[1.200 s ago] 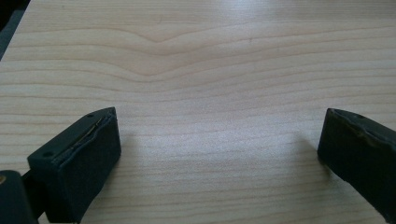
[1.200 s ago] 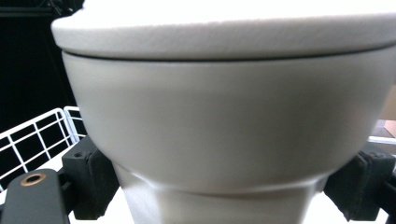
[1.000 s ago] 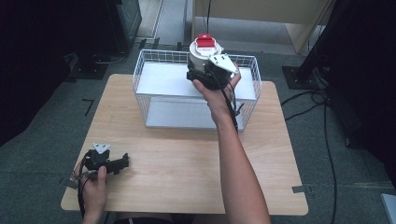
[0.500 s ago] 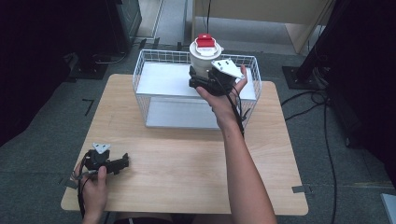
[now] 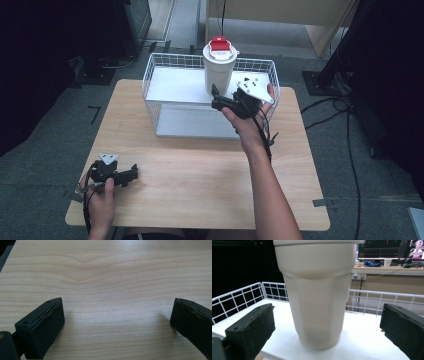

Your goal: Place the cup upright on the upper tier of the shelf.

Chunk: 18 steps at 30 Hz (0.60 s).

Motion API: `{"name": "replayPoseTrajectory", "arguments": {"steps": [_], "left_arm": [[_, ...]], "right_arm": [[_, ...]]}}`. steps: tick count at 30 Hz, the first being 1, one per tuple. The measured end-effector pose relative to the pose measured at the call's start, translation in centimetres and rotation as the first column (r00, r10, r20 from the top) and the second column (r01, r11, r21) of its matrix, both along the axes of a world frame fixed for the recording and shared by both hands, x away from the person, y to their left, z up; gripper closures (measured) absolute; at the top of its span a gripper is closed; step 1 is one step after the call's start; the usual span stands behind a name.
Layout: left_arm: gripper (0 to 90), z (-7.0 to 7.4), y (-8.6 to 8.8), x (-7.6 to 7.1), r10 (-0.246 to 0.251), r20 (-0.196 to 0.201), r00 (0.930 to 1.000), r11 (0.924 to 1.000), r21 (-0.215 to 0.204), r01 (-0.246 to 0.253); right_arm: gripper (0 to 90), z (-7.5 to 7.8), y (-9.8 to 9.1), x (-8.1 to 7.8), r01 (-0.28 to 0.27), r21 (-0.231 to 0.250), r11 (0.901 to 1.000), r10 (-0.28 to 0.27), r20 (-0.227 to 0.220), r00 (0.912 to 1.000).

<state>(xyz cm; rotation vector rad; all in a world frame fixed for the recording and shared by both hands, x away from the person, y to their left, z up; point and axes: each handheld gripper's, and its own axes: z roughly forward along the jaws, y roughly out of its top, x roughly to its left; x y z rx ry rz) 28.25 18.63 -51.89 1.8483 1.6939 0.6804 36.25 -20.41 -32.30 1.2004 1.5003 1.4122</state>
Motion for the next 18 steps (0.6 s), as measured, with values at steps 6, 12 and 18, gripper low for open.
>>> {"name": "replayPoseTrajectory", "arguments": {"steps": [6,12,18], "left_arm": [[0.0,0.0,0.0,0.0,0.001,0.001,1.0,1.0,0.0,-0.001],[0.0,0.0,0.0,0.0,0.0,0.0,1.0,1.0,0.0,0.0],[0.0,0.0,0.0,0.0,0.001,0.001,1.0,1.0,-0.001,-0.001]], "right_arm": [[0.0,-1.2,-1.1,-1.4,0.002,-0.006,1.0,-0.002,-0.007,1.0],[0.0,-2.2,-2.3,-2.8,0.012,-0.024,0.9996,-0.012,-0.014,0.9998],[0.0,-3.7,-3.5,-4.1,0.032,-0.045,0.9985,-0.033,-0.022,0.9992]]}}
